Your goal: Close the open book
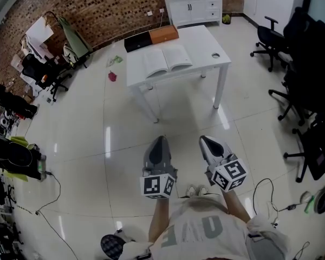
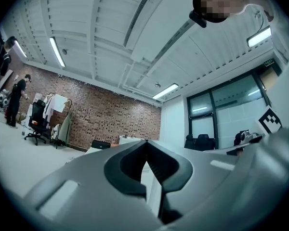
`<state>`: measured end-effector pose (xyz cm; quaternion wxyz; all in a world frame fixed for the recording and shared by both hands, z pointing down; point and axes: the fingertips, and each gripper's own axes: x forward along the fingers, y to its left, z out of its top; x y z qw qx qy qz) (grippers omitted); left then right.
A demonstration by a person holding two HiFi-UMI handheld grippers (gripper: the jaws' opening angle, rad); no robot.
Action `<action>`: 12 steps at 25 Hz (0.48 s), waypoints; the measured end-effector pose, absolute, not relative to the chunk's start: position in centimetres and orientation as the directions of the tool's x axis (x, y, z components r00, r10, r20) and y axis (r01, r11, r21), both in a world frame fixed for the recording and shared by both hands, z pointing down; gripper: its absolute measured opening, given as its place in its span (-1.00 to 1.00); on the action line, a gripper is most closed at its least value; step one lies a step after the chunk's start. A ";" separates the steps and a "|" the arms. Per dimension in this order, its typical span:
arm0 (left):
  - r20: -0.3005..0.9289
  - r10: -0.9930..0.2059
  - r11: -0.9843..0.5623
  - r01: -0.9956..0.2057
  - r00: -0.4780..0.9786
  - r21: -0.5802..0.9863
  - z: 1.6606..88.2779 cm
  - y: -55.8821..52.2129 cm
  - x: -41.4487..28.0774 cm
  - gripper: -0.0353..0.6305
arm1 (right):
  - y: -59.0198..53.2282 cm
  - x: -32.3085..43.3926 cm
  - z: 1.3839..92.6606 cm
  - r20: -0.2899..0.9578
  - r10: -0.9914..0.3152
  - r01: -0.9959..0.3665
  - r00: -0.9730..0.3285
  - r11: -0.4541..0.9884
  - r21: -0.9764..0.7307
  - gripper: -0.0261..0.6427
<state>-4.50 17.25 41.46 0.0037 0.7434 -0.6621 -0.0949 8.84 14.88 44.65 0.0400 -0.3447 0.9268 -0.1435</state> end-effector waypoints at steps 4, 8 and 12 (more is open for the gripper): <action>-0.120 -0.989 -0.103 -0.982 0.084 0.157 42.7 16.4 -4.4 -0.85 | 14.2 9.4 46.1 0.041 -0.623 -0.605 -0.781 0.739 -0.298 -0.91; -0.095 -0.994 -0.074 -0.977 0.056 0.201 44.5 15.4 -4.8 -0.85 | 12.8 9.1 48.1 0.073 -0.598 -0.585 -0.798 0.741 -0.330 -0.91; -0.072 -0.997 -0.048 -0.970 0.032 0.237 45.7 12.4 -6.4 -0.85 | 10.8 7.4 48.7 0.093 -0.562 -0.560 -0.822 0.766 -0.316 -0.91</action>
